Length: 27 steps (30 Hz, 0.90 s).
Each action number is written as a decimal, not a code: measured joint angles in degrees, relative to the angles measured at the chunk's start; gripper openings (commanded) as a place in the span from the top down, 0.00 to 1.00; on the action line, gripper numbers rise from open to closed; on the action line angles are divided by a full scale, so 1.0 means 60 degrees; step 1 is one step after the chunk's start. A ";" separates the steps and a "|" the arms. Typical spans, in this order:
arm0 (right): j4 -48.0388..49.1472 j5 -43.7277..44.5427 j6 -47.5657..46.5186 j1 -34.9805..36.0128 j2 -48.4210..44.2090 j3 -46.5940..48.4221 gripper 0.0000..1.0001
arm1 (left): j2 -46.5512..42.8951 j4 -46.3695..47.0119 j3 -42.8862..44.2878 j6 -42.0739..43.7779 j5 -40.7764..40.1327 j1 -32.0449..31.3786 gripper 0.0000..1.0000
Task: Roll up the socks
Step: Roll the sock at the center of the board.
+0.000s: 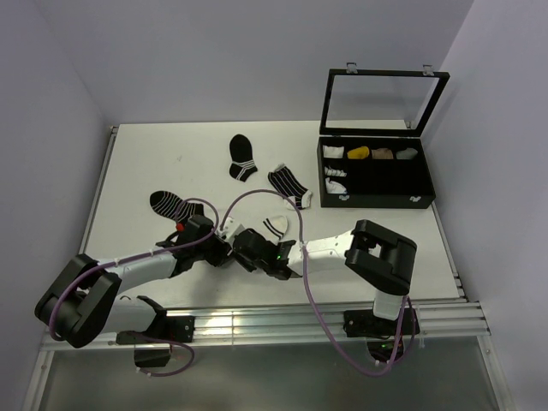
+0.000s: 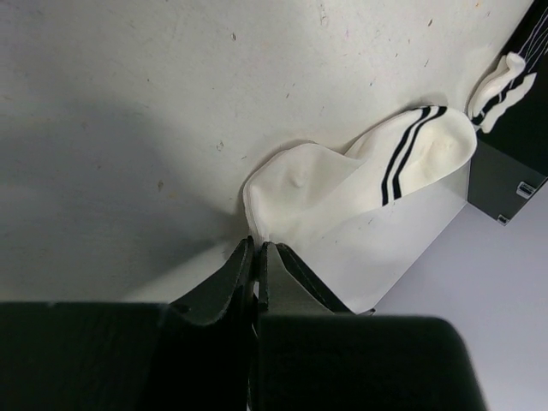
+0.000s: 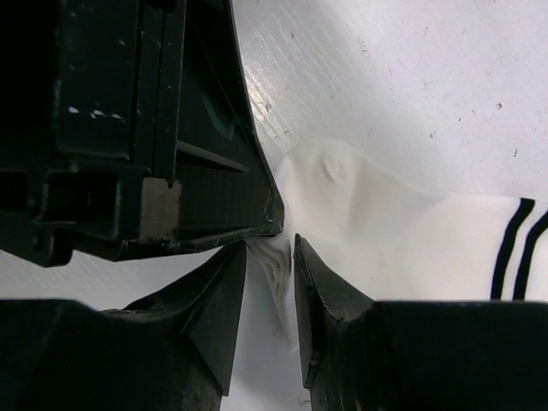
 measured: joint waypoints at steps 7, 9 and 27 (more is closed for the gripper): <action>0.0000 0.0040 -0.0073 0.0044 0.0109 0.0000 0.63 | 0.0000 -0.0109 0.0146 -0.0025 0.0018 0.0000 0.96; 0.0007 0.0120 -0.0102 0.0066 0.0200 0.0000 0.69 | 0.0000 -0.0138 0.0171 -0.0029 0.0026 0.0000 0.96; 0.0091 0.0066 -0.0051 0.0011 0.0255 0.0000 1.00 | -0.0044 -0.0255 0.0178 -0.0022 -0.0033 0.0000 0.76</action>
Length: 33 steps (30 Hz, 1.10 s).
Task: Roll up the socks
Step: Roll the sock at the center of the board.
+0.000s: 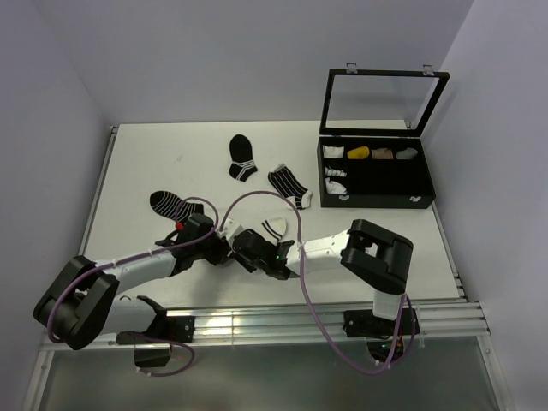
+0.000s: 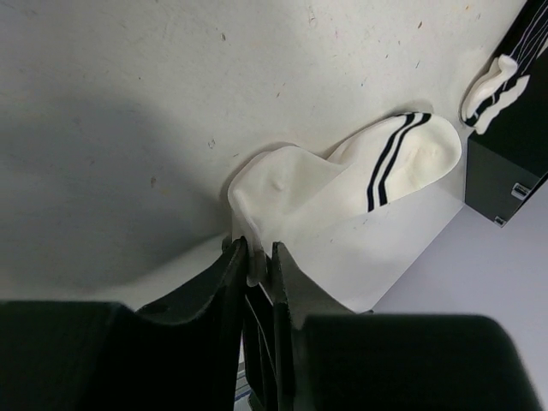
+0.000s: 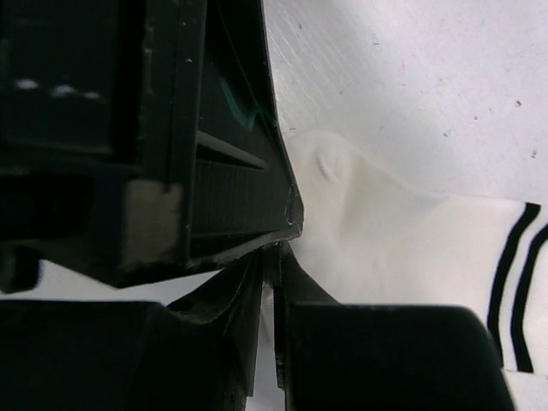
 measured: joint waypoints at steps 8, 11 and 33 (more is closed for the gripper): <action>0.0335 -0.2149 0.0514 -0.0922 -0.0066 -0.0109 1.00 | -0.1089 -0.0710 -0.0018 0.0036 -0.0754 0.0018 0.45; 0.0419 -0.3169 0.0772 -0.1395 -0.0066 -0.0135 1.00 | -0.1719 -0.0885 -0.0047 0.0062 -0.1038 0.0007 0.45; 0.0794 -0.8881 0.2820 -0.3872 0.1319 0.0444 1.00 | -0.1315 0.0794 -0.1206 0.1315 -0.0980 -0.0018 0.47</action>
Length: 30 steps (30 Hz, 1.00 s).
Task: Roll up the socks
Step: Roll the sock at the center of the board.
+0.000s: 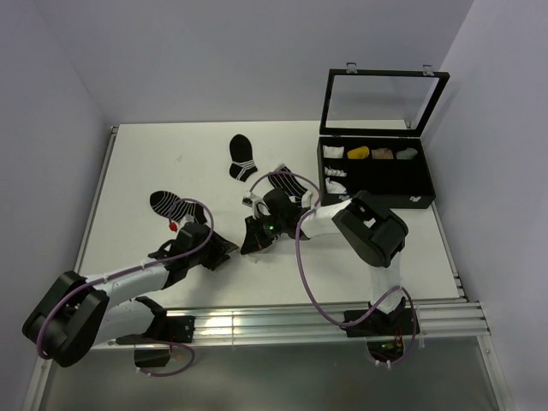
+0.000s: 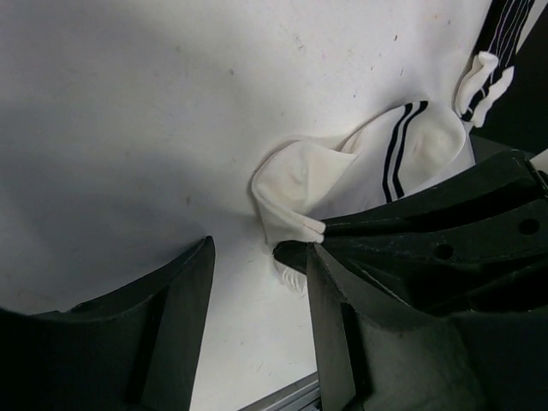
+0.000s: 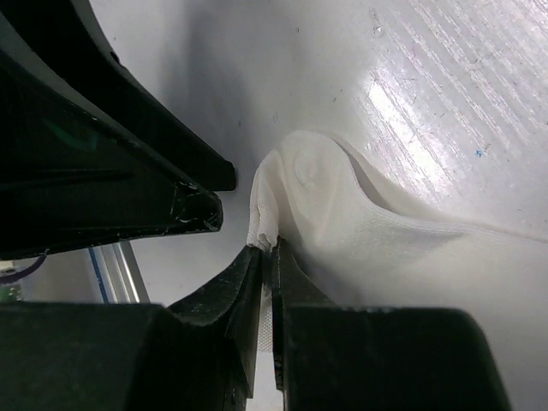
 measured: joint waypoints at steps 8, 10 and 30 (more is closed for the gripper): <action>0.0055 -0.0681 0.0331 -0.0204 0.0353 0.0208 1.00 | 0.0820 0.0739 0.0233 0.0131 0.0178 -0.0011 0.50; 0.0066 -0.0743 0.0382 -0.0208 0.0386 0.0237 1.00 | 0.0962 0.0809 0.0295 0.0171 0.0211 -0.0007 0.51; 0.0117 -0.0907 0.0805 -0.0401 0.0375 0.0153 0.67 | 0.1963 0.0674 0.0882 0.0200 0.0244 -0.0007 0.78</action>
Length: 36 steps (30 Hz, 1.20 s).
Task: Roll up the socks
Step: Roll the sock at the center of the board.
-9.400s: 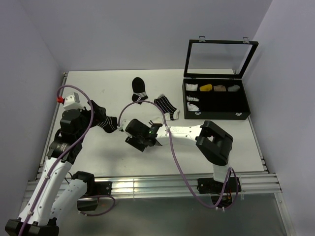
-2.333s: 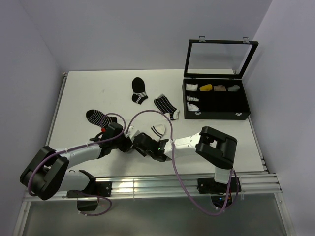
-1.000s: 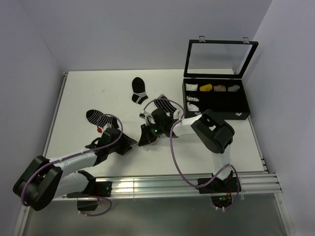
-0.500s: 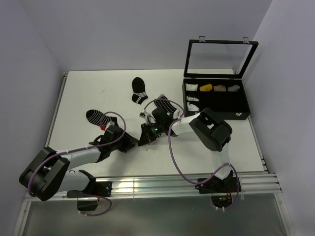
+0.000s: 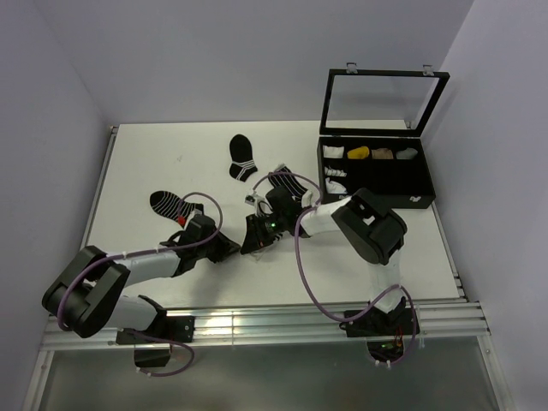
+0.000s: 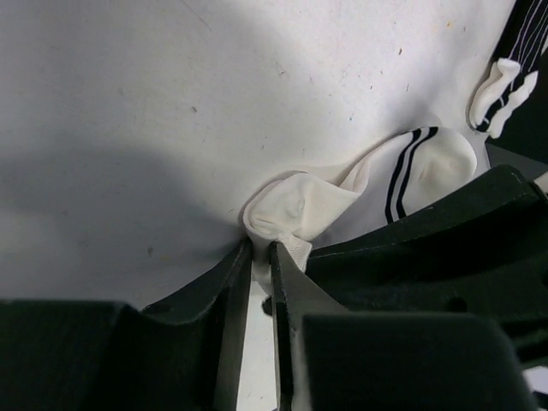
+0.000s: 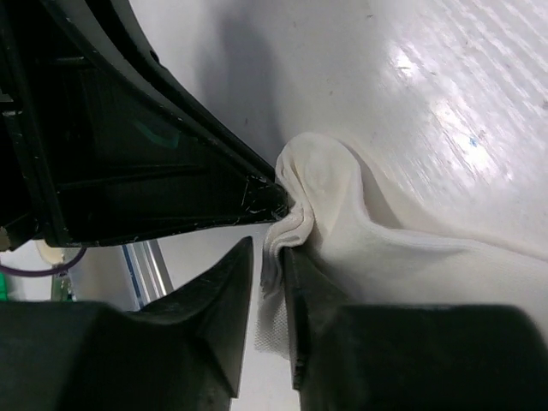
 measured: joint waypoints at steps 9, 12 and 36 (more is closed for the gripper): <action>-0.1064 0.2160 -0.0667 0.0178 -0.1548 -0.0692 0.58 | 0.0262 -0.0448 0.0382 0.0062 0.0036 -0.0004 0.84; -0.1494 0.3603 -0.1016 0.0539 -0.2310 -0.1020 0.58 | 0.0270 -0.0787 0.0561 0.0200 -0.0022 -0.0011 0.84; -0.1767 0.8164 -0.3435 0.3355 -0.3027 -0.1053 0.51 | -0.0240 -0.1734 0.0681 0.0535 -0.0375 -0.0022 0.75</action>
